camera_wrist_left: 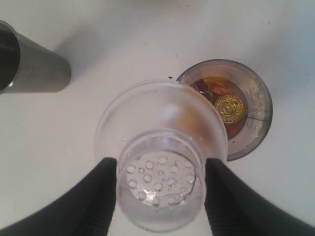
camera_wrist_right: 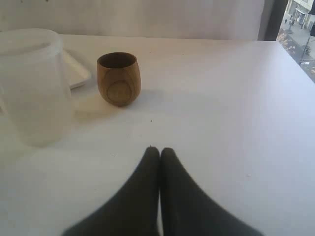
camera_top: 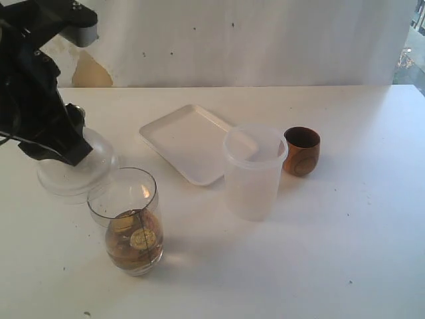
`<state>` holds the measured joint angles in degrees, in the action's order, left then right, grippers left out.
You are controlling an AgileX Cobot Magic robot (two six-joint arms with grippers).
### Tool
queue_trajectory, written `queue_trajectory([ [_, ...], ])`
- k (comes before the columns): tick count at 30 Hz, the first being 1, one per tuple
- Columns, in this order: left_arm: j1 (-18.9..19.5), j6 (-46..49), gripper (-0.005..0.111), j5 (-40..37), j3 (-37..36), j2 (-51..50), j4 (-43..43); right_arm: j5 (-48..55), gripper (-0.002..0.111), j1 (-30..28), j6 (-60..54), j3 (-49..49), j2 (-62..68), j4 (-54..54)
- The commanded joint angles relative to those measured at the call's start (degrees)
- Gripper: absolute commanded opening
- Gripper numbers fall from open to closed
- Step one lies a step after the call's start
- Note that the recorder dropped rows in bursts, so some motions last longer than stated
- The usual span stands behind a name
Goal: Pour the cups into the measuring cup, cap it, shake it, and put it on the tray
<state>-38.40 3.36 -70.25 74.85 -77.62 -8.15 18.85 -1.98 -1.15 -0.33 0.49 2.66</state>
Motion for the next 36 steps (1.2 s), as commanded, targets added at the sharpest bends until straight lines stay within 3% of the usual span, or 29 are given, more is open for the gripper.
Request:
queue_trajectory([
  [1,0.74,1.46,0.000,0.29,-0.06,0.38,4.25,-0.46,0.000,0.21,-0.16,0.33,-0.34,-0.12],
  [6,0.74,2.52,0.000,0.29,-0.06,-1.67,8.15,-0.46,0.000,0.21,-0.16,0.33,-0.34,-0.12],
  [36,0.74,4.64,0.000,5.57,-0.06,-7.09,8.58,-0.46,0.000,0.21,-0.16,0.33,-0.34,-0.12],
])
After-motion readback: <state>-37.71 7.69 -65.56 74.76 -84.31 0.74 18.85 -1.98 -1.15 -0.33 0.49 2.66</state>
